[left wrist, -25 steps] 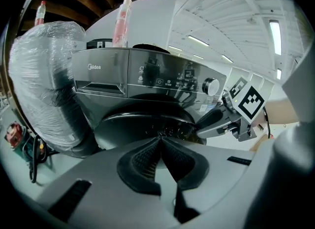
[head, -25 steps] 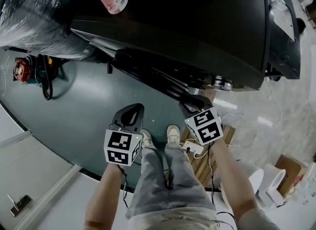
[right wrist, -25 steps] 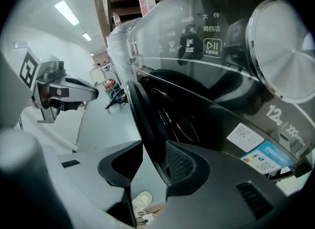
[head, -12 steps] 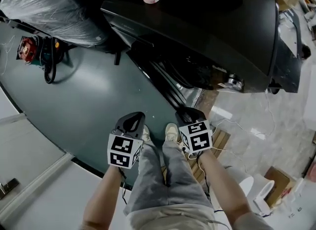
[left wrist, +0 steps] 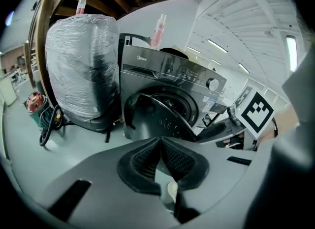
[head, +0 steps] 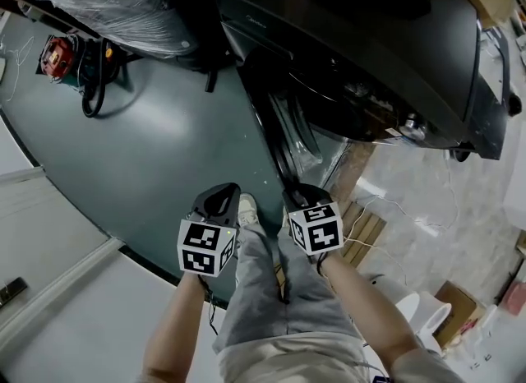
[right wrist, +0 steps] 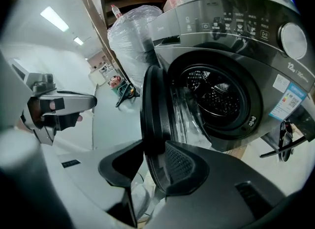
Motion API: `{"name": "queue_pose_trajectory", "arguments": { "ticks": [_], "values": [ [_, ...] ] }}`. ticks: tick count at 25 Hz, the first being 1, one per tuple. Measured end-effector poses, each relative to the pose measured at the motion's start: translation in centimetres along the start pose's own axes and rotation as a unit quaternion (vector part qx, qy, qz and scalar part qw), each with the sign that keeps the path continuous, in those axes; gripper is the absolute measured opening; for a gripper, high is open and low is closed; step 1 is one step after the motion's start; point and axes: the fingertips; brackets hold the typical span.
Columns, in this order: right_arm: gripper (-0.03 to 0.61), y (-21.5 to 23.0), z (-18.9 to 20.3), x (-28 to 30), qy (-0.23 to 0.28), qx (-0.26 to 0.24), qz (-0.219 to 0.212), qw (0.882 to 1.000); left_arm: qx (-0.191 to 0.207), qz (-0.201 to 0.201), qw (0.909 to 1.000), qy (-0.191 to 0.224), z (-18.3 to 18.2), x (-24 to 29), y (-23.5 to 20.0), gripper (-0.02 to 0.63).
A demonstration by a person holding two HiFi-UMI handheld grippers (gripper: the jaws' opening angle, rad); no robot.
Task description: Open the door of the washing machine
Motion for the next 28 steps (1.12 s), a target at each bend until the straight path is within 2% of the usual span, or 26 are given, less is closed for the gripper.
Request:
{"name": "queue_pose_trajectory", "arguments": {
  "ticks": [9,15,28],
  "values": [
    [0.161,-7.6,-0.9,2.8,-0.003,0.059,0.017,0.998,-0.028,-0.034,0.9990,0.005,1.4,-4.2,-5.8,0.023],
    [0.161,-10.8,-1.8,4.3,0.013,0.096,0.034,0.995,-0.081,-0.069,0.9941,0.022,1.9,-7.0,-11.1,0.023],
    [0.158,-18.4,-5.6,9.5,-0.007,0.153,0.000,0.988,-0.121,-0.119,0.9845,0.043,4.4,-11.1,-18.6,0.023]
  ]
}}
Point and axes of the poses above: the fingertips, and each gripper's own axes: x forward along the fingers, y to its right, z out of its underside, and after that the axes turned 9 degrees about -x, right-handed
